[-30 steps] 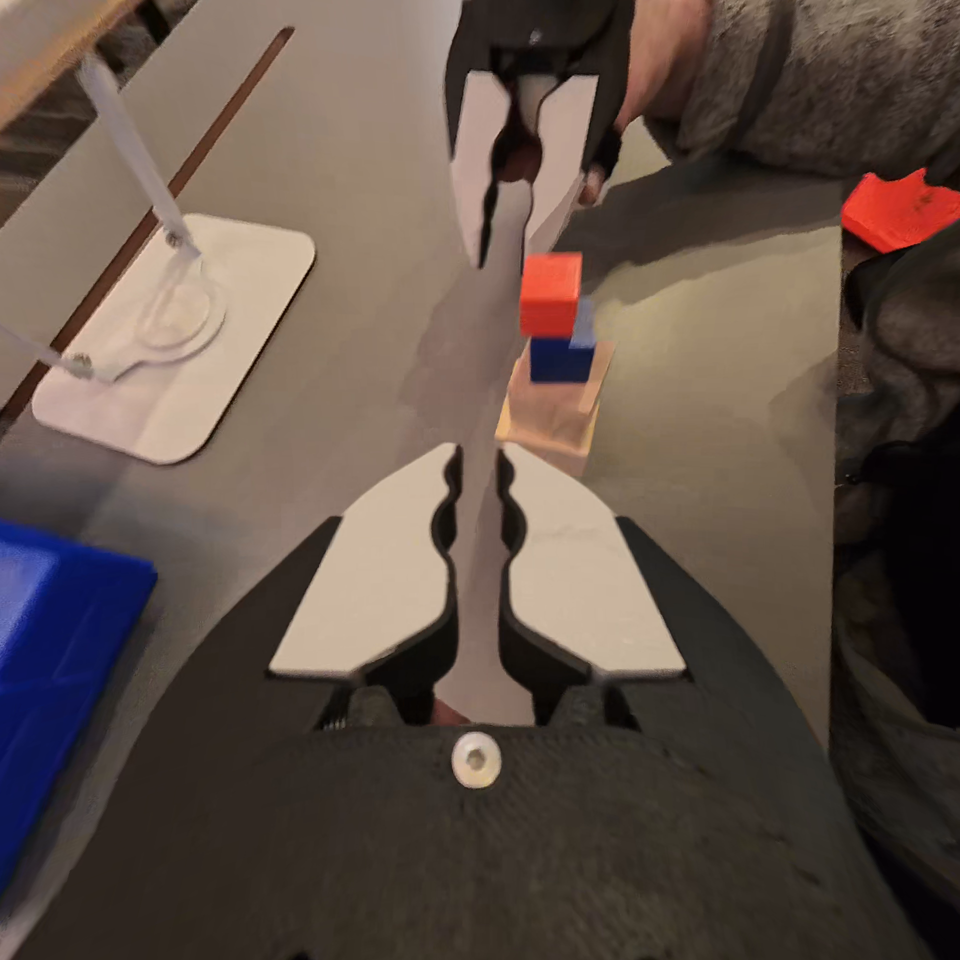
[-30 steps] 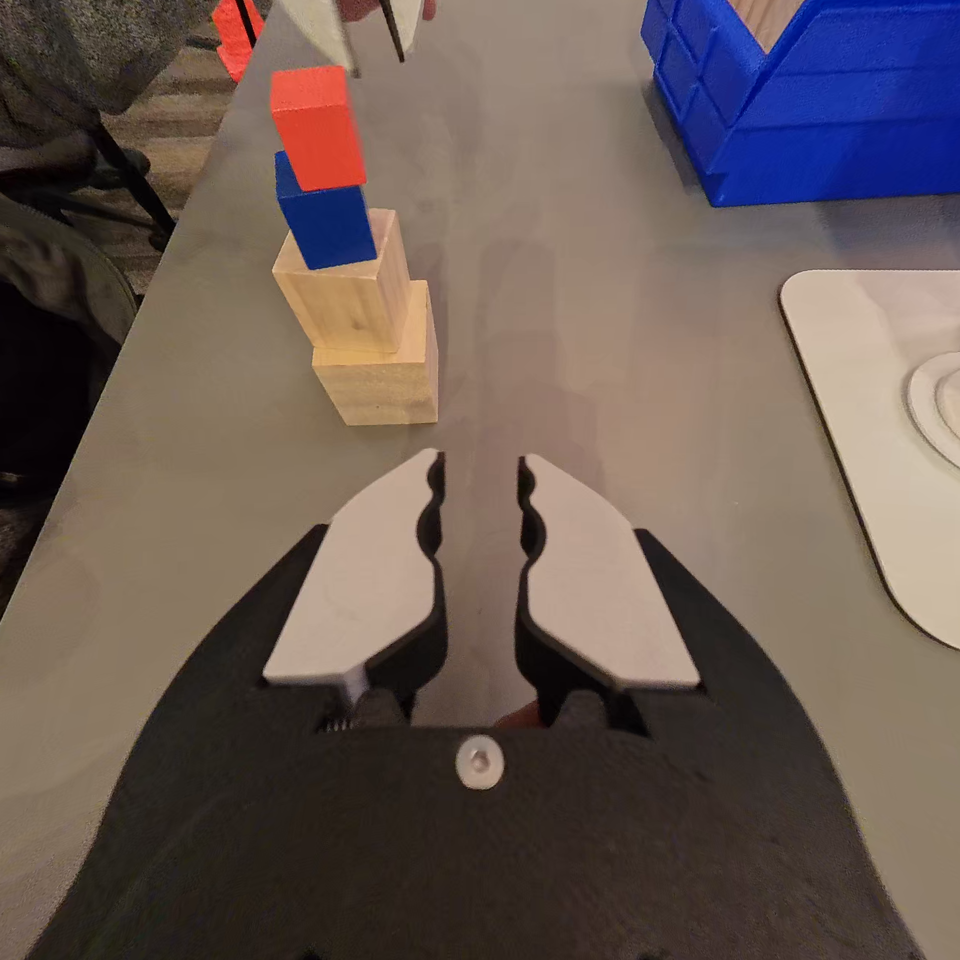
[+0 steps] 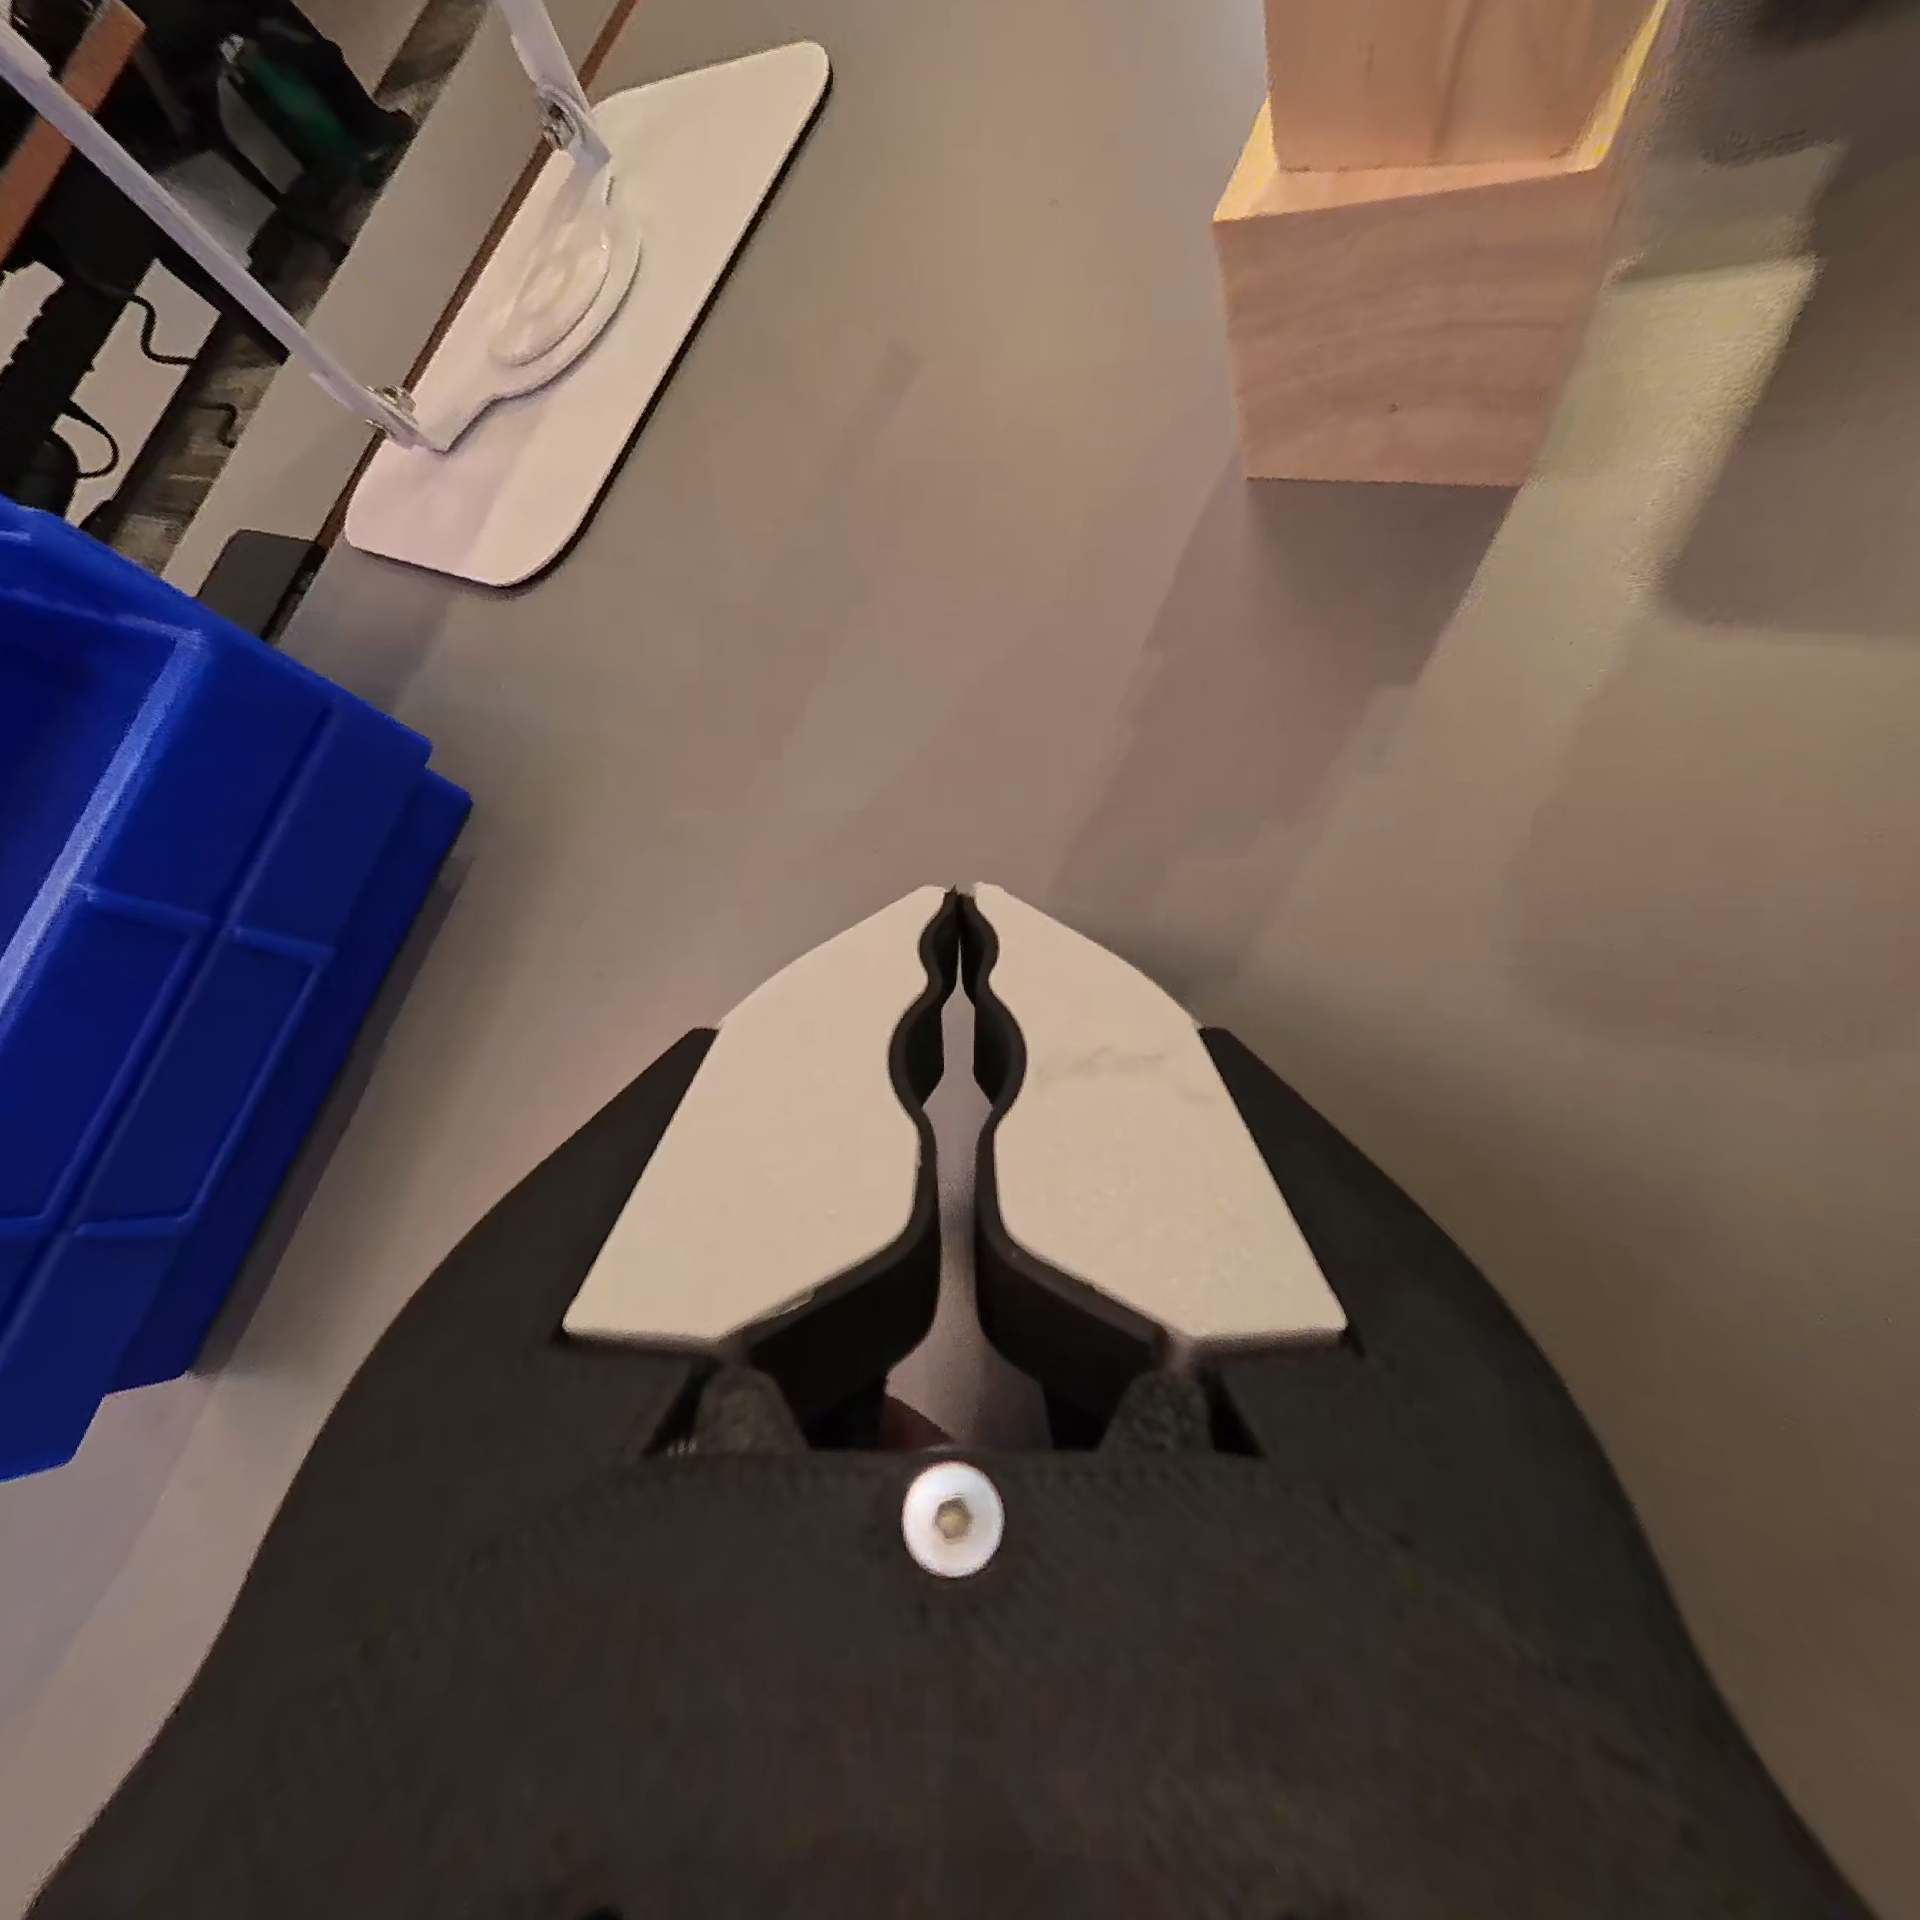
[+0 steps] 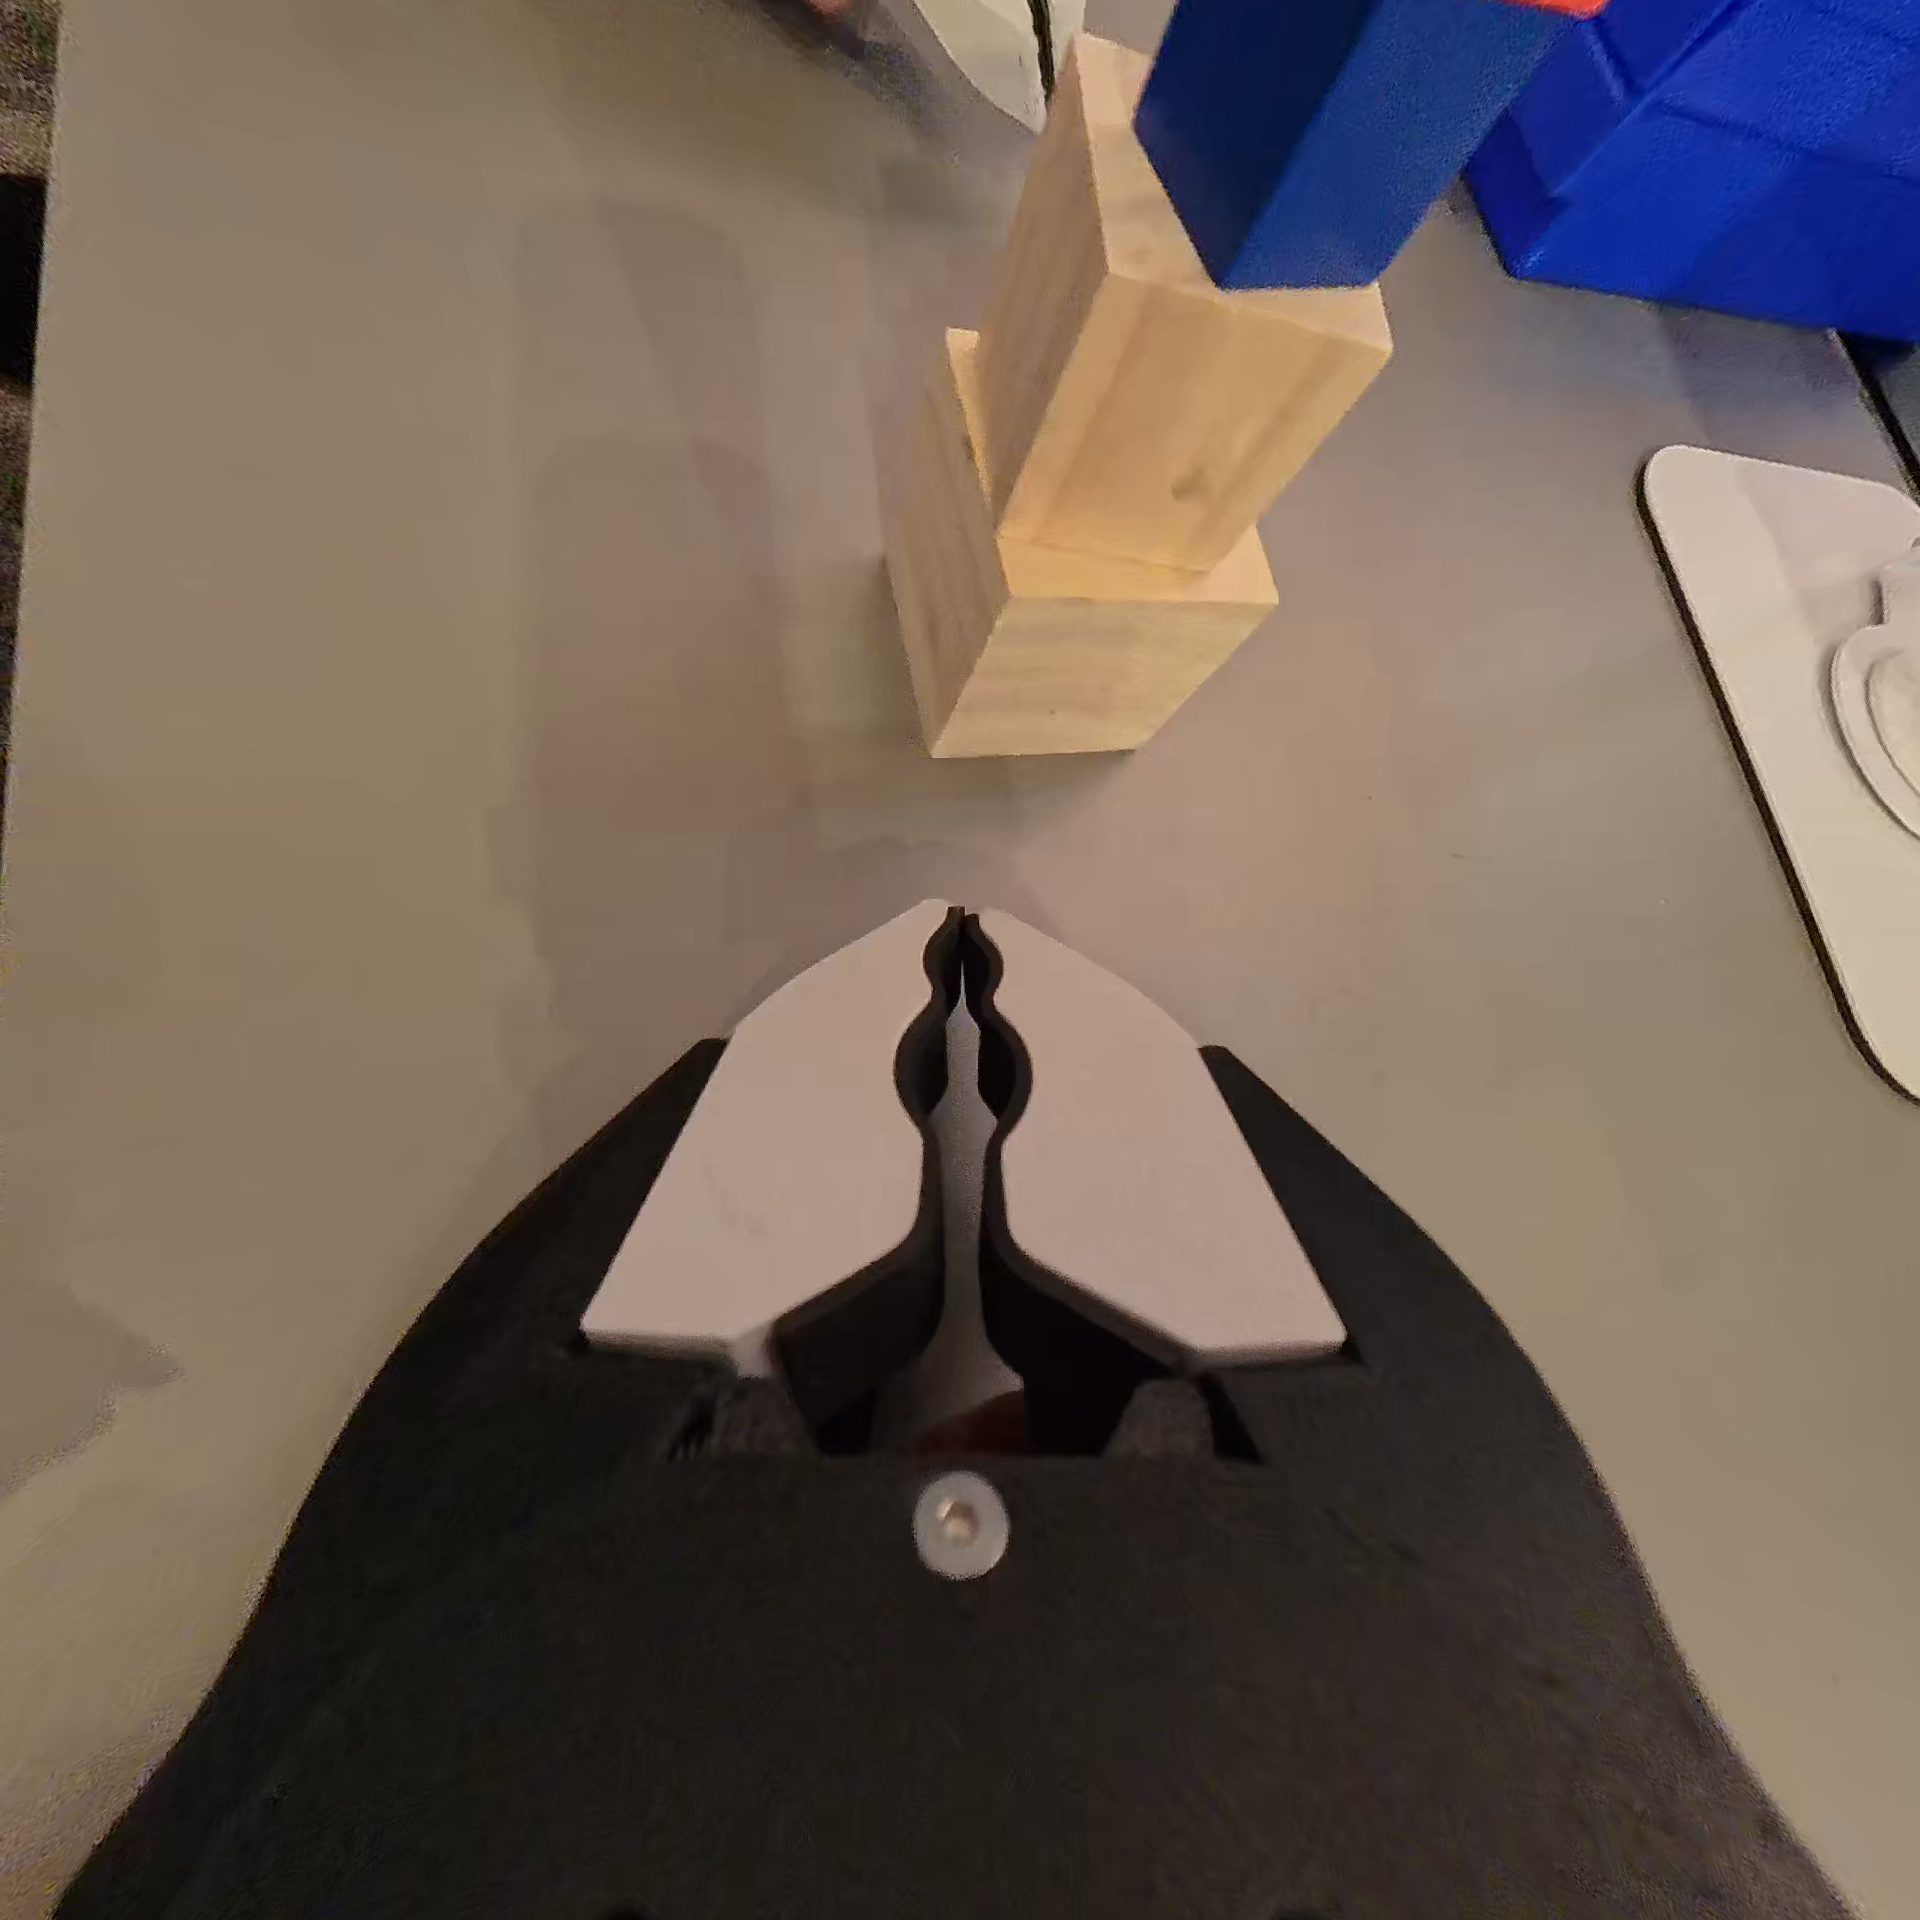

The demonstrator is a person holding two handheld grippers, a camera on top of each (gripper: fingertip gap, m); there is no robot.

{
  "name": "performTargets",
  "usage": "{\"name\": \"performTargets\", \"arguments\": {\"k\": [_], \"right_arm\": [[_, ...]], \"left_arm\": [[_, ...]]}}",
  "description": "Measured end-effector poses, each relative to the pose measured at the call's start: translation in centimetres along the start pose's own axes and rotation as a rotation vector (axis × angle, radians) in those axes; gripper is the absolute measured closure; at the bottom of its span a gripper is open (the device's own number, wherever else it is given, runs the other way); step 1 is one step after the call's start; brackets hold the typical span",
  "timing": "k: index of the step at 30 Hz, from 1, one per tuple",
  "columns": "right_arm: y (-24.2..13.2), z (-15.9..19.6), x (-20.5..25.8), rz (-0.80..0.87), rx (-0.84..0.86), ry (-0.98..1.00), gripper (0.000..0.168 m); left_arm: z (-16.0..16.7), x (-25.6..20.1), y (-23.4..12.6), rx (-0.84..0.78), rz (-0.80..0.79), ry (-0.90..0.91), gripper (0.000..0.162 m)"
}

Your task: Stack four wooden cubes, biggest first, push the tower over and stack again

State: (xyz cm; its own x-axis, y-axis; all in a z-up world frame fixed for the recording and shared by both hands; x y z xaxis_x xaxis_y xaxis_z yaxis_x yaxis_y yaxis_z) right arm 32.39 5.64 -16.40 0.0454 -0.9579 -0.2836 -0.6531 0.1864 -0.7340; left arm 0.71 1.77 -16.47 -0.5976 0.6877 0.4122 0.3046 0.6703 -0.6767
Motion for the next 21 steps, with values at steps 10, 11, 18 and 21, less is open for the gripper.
{"name": "performTargets", "arguments": {"k": [10, 11, 18, 21], "right_arm": [[1.0, -5.9, 5.5, 0.036, -0.082, -0.094, 0.168], [1.4, -7.2, 6.3, 0.042, -0.087, -0.117, 0.168], [1.8, -15.6, 8.1, 0.114, -0.189, -0.139, 0.168], [2.1, -15.7, 6.8, 0.08, -0.197, -0.049, 0.168]], "left_arm": [[0.1, 0.6, 0.1, -0.007, -0.046, -0.023, 0.162], [0.1, 0.7, 0.2, -0.007, -0.047, -0.025, 0.162], [0.2, 0.7, 0.4, 0.008, -0.052, -0.014, 0.162], [0.2, 1.0, 0.2, -0.003, -0.052, -0.027, 0.162]]}}
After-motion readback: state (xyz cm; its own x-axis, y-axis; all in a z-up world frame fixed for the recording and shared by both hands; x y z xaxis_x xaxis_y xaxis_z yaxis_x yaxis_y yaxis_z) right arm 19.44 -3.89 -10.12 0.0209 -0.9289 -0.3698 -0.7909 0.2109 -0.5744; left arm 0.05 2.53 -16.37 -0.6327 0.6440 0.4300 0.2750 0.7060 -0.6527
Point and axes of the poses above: each gripper's, where its closed fingertips meet, y out along the fingers, z out of its underside, x = y × z across the jaws, the point moved 10 cm from there along -y, back along the fingers, and after that the axes turned 9 degrees about x, right-handed, at the moved point
